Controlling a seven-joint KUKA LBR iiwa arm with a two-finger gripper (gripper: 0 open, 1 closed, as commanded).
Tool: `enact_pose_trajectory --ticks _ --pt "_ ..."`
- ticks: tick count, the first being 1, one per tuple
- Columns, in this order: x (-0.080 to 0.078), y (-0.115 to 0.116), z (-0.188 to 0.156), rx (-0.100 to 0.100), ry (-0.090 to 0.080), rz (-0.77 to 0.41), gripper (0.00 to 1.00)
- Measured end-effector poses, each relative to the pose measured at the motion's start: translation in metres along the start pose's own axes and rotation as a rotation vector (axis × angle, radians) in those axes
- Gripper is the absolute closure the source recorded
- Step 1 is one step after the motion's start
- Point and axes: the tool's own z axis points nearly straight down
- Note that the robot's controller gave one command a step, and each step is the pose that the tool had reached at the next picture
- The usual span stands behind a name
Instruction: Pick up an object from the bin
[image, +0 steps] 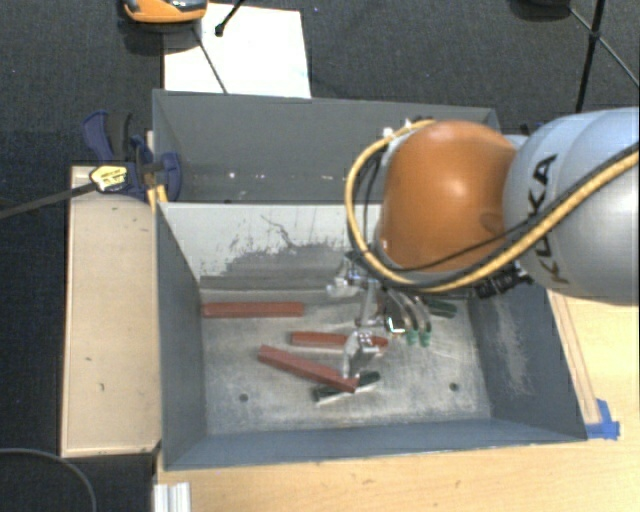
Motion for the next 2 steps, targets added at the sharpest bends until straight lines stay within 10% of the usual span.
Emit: enact_pose_trajectory --ticks 1,2 --pt "-0.002 -0.001 -0.004 -0.001 -0.008 0.005 0.00" --pt "-0.015 -0.002 0.070 -0.003 -0.013 0.045 0.00"
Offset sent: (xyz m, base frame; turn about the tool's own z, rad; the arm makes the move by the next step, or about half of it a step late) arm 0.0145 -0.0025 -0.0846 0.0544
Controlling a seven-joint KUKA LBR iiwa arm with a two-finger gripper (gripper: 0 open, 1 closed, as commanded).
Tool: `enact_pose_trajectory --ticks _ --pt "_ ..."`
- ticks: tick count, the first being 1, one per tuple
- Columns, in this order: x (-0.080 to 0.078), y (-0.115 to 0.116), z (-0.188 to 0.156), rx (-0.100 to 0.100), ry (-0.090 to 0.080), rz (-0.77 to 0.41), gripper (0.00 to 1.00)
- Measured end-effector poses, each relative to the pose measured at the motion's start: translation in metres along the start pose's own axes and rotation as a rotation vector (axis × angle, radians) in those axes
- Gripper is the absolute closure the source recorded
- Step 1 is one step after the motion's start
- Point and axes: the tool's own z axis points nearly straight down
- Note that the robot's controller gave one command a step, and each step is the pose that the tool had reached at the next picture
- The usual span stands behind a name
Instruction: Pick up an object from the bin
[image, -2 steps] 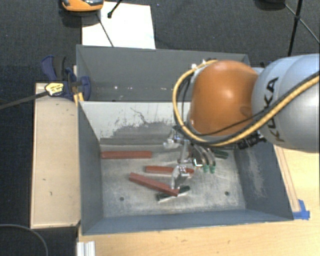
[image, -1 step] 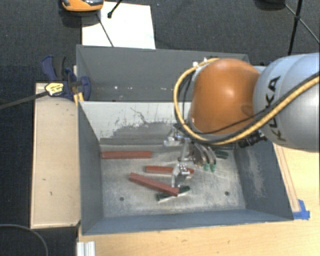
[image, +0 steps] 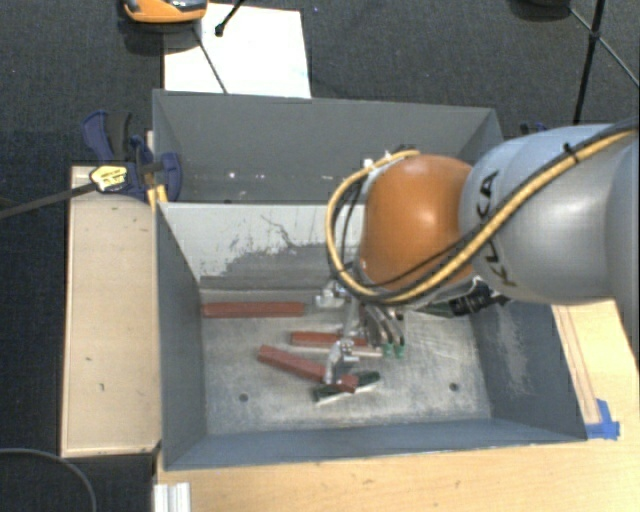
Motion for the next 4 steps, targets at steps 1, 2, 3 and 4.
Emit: enact_pose_trajectory --ticks 1,2,3,4 --pt "-0.004 0.000 0.030 0.002 0.009 -0.101 0.00" --pt "0.008 0.012 0.050 0.002 0.006 0.080 0.00" --pt "0.002 0.009 0.097 -0.004 -0.016 0.039 0.00" --pt "0.014 0.014 0.097 -0.006 -0.011 0.194 1.00"
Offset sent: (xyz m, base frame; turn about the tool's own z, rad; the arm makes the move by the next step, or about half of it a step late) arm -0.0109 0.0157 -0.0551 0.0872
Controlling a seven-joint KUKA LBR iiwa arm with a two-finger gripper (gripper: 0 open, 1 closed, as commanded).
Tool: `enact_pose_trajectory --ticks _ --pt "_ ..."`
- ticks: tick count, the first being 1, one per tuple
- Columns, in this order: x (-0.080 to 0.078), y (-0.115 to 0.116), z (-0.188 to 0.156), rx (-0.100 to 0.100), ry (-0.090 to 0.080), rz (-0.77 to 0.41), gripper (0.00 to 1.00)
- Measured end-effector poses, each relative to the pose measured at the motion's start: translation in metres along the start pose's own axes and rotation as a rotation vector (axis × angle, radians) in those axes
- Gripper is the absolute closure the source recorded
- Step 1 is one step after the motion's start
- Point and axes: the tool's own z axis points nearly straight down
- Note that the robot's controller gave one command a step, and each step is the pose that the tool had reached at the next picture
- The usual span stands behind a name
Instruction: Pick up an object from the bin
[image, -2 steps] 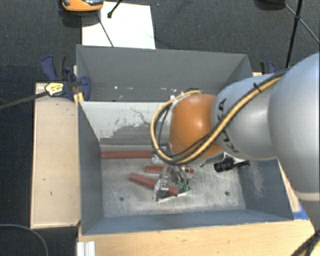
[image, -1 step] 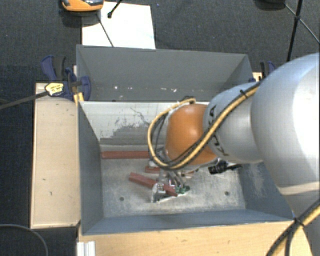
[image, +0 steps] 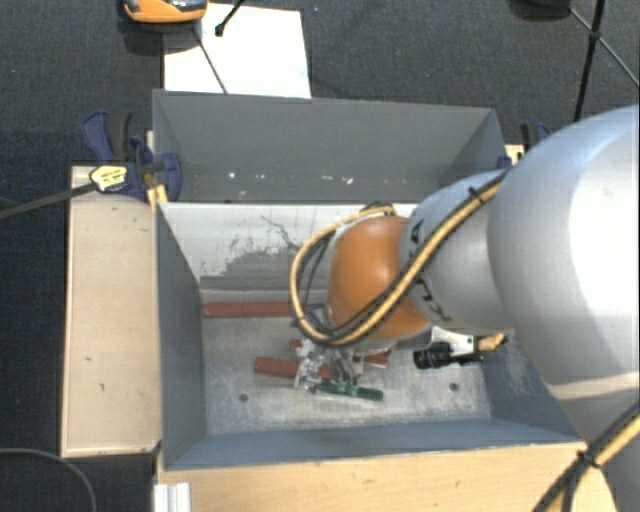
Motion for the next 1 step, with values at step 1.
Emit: enact_pose_trajectory --ticks 1 --pt "0.0001 0.0003 -0.0003 0.000 0.000 0.000 1.00"
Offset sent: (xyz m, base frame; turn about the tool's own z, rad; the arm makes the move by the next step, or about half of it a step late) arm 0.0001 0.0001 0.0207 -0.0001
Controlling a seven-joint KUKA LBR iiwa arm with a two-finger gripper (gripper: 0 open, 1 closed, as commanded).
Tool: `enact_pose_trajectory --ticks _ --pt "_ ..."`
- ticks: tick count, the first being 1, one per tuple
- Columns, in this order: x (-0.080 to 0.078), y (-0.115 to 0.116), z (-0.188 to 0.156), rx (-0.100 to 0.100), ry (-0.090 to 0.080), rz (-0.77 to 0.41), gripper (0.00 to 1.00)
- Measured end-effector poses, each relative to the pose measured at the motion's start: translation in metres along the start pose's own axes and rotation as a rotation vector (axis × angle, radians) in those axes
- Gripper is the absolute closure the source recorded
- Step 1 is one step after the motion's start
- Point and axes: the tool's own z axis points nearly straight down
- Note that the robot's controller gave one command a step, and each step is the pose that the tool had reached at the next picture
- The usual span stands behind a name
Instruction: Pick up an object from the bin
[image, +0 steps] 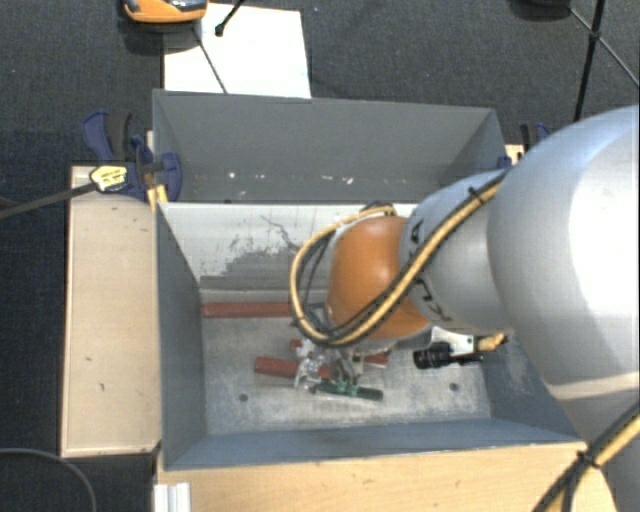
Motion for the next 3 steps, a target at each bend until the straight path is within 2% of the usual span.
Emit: enact_pose_trajectory --ticks 1,3 --pt "0.0000 0.0000 0.0000 0.000 0.000 0.000 1.00" --pt "-0.0009 0.0006 -0.0092 0.010 0.015 -0.002 1.00"
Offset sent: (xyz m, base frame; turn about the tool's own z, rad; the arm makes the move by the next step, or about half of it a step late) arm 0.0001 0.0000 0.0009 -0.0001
